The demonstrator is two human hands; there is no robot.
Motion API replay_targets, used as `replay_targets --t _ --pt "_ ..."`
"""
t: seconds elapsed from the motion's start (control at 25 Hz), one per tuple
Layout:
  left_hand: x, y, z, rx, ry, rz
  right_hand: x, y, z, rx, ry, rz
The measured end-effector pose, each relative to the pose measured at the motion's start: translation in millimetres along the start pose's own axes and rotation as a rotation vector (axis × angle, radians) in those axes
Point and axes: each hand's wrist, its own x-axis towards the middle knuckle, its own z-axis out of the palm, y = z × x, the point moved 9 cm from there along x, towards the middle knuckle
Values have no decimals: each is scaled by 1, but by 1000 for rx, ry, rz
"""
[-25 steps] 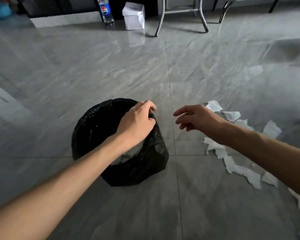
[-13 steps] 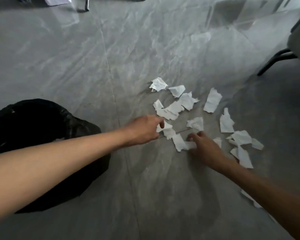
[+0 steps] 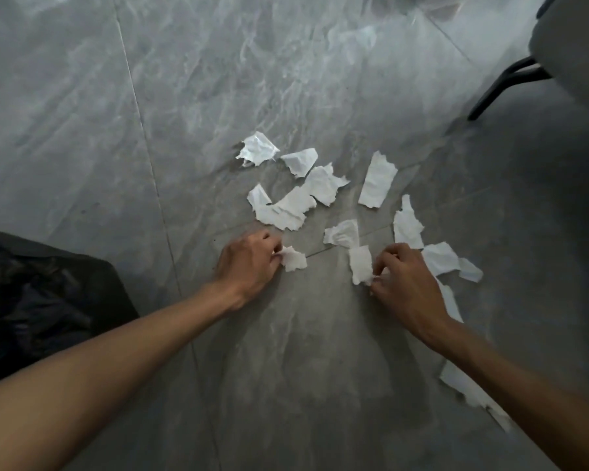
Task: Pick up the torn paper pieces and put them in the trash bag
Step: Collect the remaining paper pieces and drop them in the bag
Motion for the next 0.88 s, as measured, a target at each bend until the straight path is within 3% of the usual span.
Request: replay_targets --t 0.08,0.2,0.36,0.52,0.72,0.88 --pt "-2 1 -7 -29 38 30 0 1 13 -50 -73 -43" --pt "-6 -6 -2 -30 -22 -9 5 2 19 177 -81 17" --pt "-9 -15 11 -94 -94 -81 34 -9 -1 406 69 55" --pt "-11 -13 8 -224 -117 -63 79 -26 15 285 -83 15" --pt "32 -20 -26 -344 59 -122 81 -24 36 133 -96 -43" --pt "72 -4 0 -235 -123 -115 73 -24 28 182 -27 -111"
